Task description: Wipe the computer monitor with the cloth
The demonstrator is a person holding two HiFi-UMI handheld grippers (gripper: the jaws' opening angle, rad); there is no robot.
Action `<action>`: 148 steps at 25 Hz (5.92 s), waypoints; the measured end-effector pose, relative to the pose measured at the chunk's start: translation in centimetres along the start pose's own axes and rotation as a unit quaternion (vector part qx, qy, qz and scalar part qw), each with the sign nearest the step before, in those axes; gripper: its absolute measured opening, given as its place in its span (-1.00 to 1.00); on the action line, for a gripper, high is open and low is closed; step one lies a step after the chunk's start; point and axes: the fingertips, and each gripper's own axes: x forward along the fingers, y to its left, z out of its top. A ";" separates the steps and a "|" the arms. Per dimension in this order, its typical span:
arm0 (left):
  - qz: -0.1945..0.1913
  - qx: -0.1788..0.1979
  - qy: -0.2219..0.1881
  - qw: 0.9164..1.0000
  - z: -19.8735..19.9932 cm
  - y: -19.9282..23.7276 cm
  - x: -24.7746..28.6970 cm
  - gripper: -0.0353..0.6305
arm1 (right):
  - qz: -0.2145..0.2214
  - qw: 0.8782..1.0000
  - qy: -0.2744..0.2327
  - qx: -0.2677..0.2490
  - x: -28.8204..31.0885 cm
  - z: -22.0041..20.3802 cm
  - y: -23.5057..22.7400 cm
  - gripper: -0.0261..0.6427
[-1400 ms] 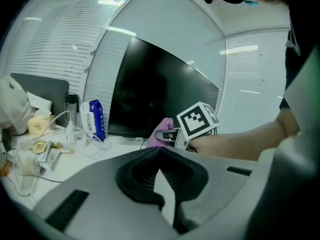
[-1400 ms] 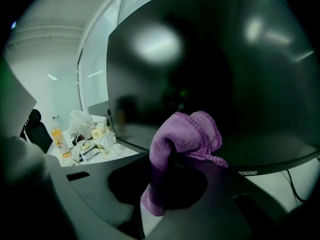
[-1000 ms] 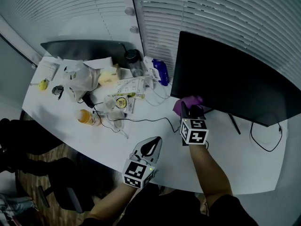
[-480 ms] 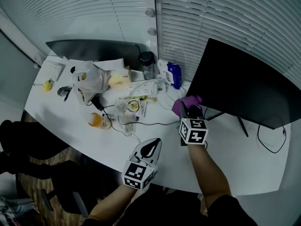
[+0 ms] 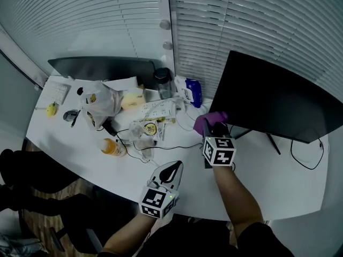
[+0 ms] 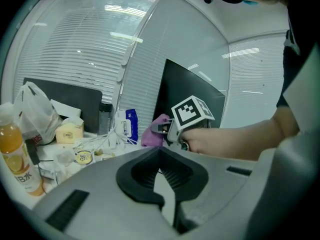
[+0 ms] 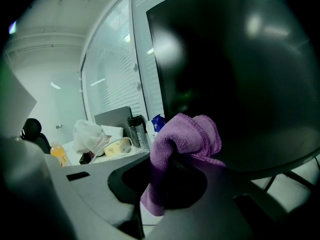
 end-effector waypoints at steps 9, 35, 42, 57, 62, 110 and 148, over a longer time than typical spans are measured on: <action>-0.022 0.019 -0.026 0.999 4.6 -0.6 0.6 -0.88 | 0.009 0.998 -0.053 -0.010 -2.1 7.6 1.7 -0.74; -0.078 0.091 -0.123 0.985 15.4 -5.3 0.3 -0.88 | 0.000 0.970 -0.227 -0.086 -13.1 28.3 4.3 -0.74; -0.085 0.097 -0.127 0.983 15.8 -6.6 0.2 -0.88 | -0.009 0.964 -0.247 -0.096 -15.6 29.9 3.8 -0.74; -0.095 0.106 -0.128 0.982 16.3 -8.7 0.4 -0.88 | -0.029 0.964 -0.241 -0.113 -16.1 30.7 1.8 -0.74; -0.090 0.106 -0.126 0.982 15.9 -8.6 0.5 -0.88 | -0.033 0.961 -0.232 -0.143 -15.0 30.7 2.3 -0.74; -0.200 0.153 -0.066 0.965 12.0 -33.2 17.5 -0.88 | -0.207 0.950 -0.215 -0.088 -31.6 25.9 -34.8 -0.74; -0.223 0.151 -0.054 0.962 10.1 -49.0 23.1 -0.88 | -0.227 0.948 -0.215 -0.059 -42.1 23.5 -49.5 -0.74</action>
